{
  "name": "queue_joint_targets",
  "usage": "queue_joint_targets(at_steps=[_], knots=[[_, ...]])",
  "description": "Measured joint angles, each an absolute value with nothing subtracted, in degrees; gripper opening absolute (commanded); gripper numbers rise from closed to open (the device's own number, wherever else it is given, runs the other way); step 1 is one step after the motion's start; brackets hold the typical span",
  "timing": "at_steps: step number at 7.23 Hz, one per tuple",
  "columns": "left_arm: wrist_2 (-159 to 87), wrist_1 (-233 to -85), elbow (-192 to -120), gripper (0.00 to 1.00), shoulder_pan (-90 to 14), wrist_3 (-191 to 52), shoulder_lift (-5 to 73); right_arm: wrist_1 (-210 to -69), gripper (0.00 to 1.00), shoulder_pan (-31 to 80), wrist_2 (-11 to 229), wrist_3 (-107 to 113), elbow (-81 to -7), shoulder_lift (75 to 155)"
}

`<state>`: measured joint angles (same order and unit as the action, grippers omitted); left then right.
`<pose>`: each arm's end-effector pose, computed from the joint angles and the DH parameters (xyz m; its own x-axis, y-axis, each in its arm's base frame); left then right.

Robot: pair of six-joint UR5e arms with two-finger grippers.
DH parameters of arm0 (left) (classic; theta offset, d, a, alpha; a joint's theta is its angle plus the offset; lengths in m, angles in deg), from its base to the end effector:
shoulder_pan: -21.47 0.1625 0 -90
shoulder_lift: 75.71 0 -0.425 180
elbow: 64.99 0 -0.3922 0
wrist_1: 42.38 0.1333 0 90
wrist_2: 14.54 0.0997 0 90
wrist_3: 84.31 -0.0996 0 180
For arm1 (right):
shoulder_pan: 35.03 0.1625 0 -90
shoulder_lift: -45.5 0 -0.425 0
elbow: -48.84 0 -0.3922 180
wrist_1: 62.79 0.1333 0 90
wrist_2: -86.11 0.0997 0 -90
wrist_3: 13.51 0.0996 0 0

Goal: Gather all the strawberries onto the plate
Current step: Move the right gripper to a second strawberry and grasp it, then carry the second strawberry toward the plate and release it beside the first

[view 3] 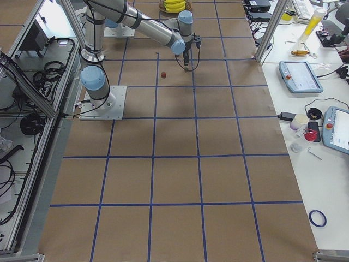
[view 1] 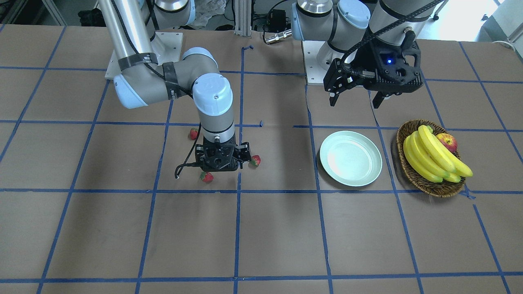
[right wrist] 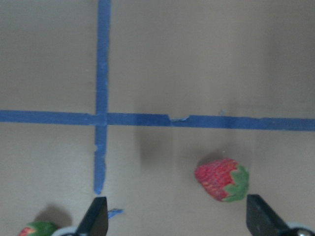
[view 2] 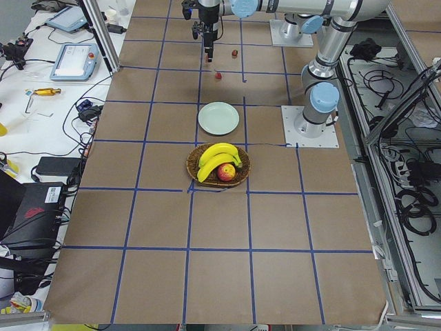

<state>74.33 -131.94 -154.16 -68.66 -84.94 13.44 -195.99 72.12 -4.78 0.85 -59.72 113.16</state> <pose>-0.1364 -0.4887 0.5031 -0.9997 0.0140 0.0193 0.0133 0.9992 -0.0372 0.2915 -0.4978 0.2033 -0.9988 -0.0483 0.0051 -0.0484 0.9979 -0.0427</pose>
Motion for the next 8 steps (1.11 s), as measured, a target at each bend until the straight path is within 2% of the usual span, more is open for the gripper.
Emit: queue_joint_targets(at_steps=[2, 3, 4, 5, 6, 8], knots=[[74.2, -131.9, -154.2, 1.0, -68.6, -84.9, 13.5, -196.3, 0.94, 71.6, -6.1, -0.1, -60.4, 111.6], [74.2, -131.9, -154.2, 1.0, -68.7, -84.9, 13.5, -197.0, 0.72, 71.5, -6.0, -0.2, -60.2, 110.9], [74.2, -131.9, -154.2, 1.0, -68.7, -84.9, 13.6, -197.7, 0.34, 71.5, -6.0, -0.2, -60.2, 110.5], [74.2, -131.9, -154.2, 1.0, -68.7, -84.9, 13.6, -198.0, 0.18, 71.5, -6.3, -0.2, -60.5, 110.4], [74.2, -131.9, -154.2, 1.0, -68.7, -84.9, 13.6, -198.2, 0.07, 71.5, -6.4, -0.2, -60.6, 110.3], [74.1, -131.9, -154.2, 1.0, -68.7, -84.9, 13.6, -198.4, 0.08, 71.5, -6.1, 0.1, -60.1, 110.6]])
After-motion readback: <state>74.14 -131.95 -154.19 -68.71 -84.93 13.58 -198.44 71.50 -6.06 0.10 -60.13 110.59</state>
